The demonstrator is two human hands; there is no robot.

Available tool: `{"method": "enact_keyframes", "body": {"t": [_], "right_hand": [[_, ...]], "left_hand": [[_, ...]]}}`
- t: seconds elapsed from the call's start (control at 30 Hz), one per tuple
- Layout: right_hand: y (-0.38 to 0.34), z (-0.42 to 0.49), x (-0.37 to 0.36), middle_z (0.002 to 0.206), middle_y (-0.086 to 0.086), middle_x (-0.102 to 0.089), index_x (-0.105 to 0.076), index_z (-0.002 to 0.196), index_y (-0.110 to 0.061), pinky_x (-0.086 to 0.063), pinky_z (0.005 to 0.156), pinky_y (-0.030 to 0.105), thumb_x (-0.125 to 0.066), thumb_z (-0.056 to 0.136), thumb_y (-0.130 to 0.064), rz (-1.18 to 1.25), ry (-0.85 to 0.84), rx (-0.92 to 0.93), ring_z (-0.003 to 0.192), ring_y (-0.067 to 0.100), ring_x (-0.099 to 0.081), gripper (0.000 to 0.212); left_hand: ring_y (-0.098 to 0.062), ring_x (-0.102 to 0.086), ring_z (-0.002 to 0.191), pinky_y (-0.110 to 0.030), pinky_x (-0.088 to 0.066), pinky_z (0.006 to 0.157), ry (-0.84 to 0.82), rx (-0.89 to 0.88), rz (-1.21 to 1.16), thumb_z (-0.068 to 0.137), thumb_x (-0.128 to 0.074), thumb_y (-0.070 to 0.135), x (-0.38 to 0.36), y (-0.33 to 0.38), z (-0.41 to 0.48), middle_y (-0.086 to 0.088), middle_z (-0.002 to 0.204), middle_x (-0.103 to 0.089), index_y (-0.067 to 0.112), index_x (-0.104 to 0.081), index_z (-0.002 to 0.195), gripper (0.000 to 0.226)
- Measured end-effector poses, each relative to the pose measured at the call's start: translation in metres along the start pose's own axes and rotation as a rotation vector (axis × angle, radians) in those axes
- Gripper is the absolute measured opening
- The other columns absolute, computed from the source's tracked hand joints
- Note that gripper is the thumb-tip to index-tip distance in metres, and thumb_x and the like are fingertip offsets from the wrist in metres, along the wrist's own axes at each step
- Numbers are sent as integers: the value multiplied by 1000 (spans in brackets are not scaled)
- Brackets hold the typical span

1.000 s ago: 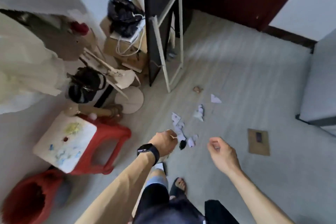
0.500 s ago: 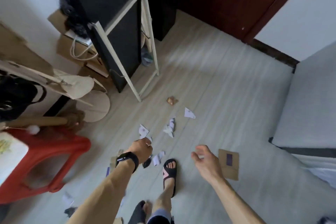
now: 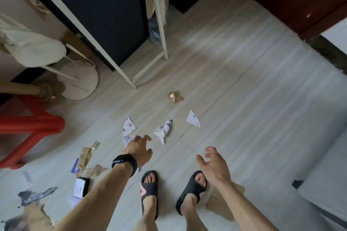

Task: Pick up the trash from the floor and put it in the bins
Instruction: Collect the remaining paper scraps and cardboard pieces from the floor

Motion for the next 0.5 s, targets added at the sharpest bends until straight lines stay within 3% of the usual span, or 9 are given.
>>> {"method": "enact_keyframes", "body": {"t": [0.1, 0.23, 0.33, 0.5], "right_hand": [[20, 75, -19, 130, -1, -58, -44, 137, -21, -46, 91, 32, -58, 92, -49, -45, -54, -16, 114, 19, -58, 55], [49, 167, -54, 134, 4, -57, -44, 137, -17, -43, 103, 39, -58, 91, -49, -137, -74, -29, 123, 24, -53, 57], [59, 218, -72, 134, 4, -54, -43, 137, -18, -44, 99, 37, -58, 90, -50, -185, -68, -37, 122, 24, -52, 59], [49, 330, -114, 132, 10, -49, -41, 136, -16, -44, 94, 37, -59, 89, -53, -250, 48, 3, 118, 34, -51, 63]], "left_hand": [[-26, -41, 132, -41, -38, 108, 15, 28, 27, 90, -51, 32, -35, -8, 60, -3, 144, -41, 41, -41, 139, 51], [-28, -40, 132, -41, -41, 105, -8, 52, 80, 90, -55, 35, -99, -18, 137, -1, 149, -32, 44, -34, 143, 58], [-30, -40, 129, -43, -44, 102, -22, 37, 58, 90, -59, 37, -136, -15, 181, 0, 153, -21, 47, -26, 146, 65], [-46, -31, 134, -47, -40, 107, -45, 94, -69, 86, -62, 53, -185, -28, 283, -5, 160, 18, 59, 4, 146, 89]]}}
Point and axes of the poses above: each hand's wrist, its own z-axis towards the middle knuckle, its own x-axis out of the back of the hand, y = z × x, the point moved 9 cm from there along z, towards the middle knuckle
